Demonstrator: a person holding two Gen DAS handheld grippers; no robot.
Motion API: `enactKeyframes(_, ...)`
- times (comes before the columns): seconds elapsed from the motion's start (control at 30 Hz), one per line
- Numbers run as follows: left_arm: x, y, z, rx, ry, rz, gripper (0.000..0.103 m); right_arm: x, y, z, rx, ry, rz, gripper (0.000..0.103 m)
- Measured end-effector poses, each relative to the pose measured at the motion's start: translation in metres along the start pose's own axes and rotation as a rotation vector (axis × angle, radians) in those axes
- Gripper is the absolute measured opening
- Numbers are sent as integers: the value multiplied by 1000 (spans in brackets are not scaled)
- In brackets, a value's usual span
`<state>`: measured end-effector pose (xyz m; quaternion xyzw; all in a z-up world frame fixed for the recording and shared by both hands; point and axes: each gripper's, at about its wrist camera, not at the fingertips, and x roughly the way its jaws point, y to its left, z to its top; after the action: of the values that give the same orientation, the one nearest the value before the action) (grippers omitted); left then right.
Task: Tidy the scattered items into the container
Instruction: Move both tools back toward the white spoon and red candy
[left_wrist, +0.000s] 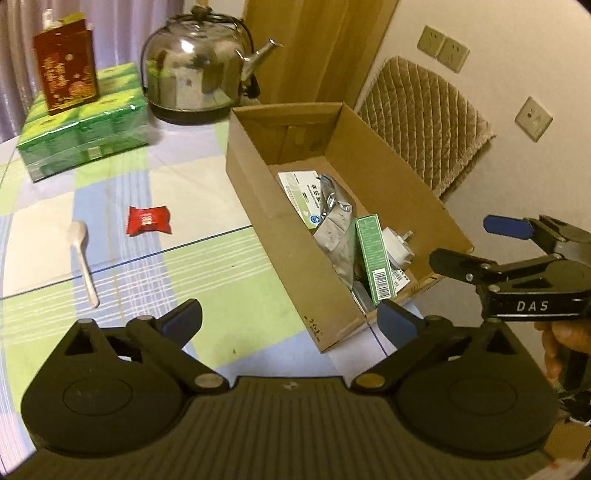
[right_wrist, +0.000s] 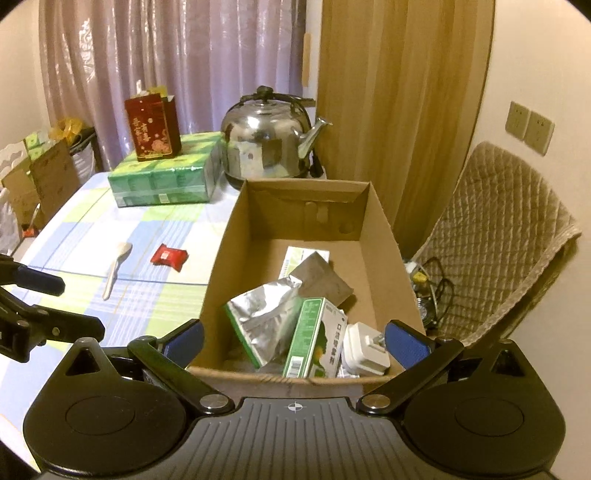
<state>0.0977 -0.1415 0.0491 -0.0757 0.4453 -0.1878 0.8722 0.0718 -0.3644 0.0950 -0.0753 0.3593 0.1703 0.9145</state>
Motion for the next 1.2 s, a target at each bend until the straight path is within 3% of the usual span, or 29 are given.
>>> enactKeyframes(0.23,-28,5,-39,10,-80,59,102,-25,18,-15,-2,-7,26,101)
enactKeyframes(0.4,-44,19,-72,-75,-103,55,102,-42,32,-29,28,-25,60,101)
enactKeyframes(0.6,-72,38,-102,-110,-158,150,102,-55,55,-49,20,-50,85,101)
enactKeyframes(0.93,-110,83,-145,-193,-178,268,102,-56,92,-66,10,-48,186,101)
enactKeyframes(1.2,-127,108,-157,-218,-191,322,102,-39,126,-63,-52,-22,241,101)
